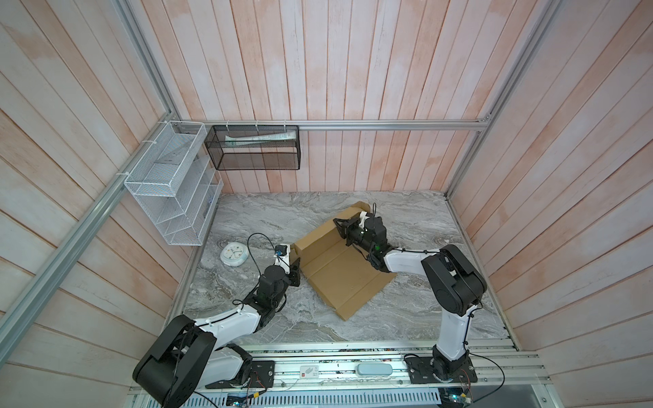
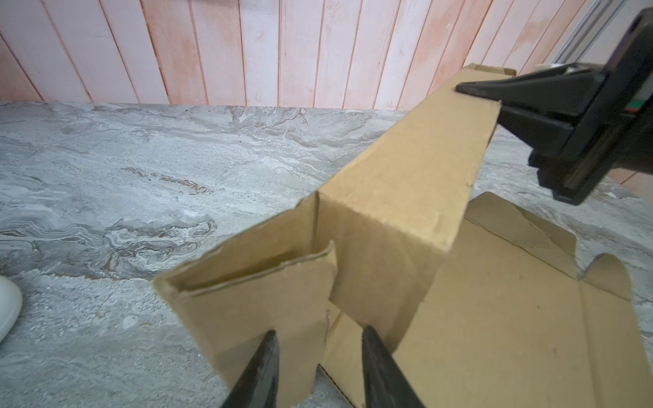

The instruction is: Fold the paper box

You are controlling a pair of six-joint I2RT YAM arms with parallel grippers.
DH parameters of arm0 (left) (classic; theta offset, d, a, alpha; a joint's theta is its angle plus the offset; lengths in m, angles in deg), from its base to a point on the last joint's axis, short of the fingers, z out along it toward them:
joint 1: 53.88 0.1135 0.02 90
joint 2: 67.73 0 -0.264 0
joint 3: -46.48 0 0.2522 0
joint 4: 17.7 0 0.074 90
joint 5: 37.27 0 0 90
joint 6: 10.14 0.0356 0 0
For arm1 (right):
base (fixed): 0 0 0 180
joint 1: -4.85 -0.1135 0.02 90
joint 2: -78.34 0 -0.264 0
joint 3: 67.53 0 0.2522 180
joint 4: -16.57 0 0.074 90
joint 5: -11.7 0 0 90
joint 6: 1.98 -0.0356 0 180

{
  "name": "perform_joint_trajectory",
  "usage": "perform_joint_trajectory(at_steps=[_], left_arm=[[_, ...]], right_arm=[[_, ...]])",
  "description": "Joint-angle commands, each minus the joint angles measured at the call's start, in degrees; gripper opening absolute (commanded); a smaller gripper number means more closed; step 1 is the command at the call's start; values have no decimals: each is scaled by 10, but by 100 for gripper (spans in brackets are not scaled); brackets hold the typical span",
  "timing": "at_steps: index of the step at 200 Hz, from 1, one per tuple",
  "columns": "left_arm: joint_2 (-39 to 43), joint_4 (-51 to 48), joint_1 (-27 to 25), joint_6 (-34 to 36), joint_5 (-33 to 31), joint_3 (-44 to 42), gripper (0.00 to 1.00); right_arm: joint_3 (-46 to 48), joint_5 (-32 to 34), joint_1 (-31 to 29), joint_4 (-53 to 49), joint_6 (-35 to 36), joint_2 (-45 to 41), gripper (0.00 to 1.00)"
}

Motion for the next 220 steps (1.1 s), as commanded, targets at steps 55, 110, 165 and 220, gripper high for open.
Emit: perform_joint_trajectory(at_steps=[55, 110, 165, 220], left_arm=[[45, 6, -1, 2, 58, -30, 40], [160, -86, 0, -11, 48, -39, 46], [237, -180, 4, -29, 21, -42, 52], [195, -169, 6, -39, 46, -30, 52]], right_arm=[[1, -28, -8, -43, 11, 7, 0], [-19, -47, 12, -78, 42, -4, 0], [-48, -67, 30, -101, 60, -1, 0], [-51, -94, 42, -88, 53, 2, 0]])
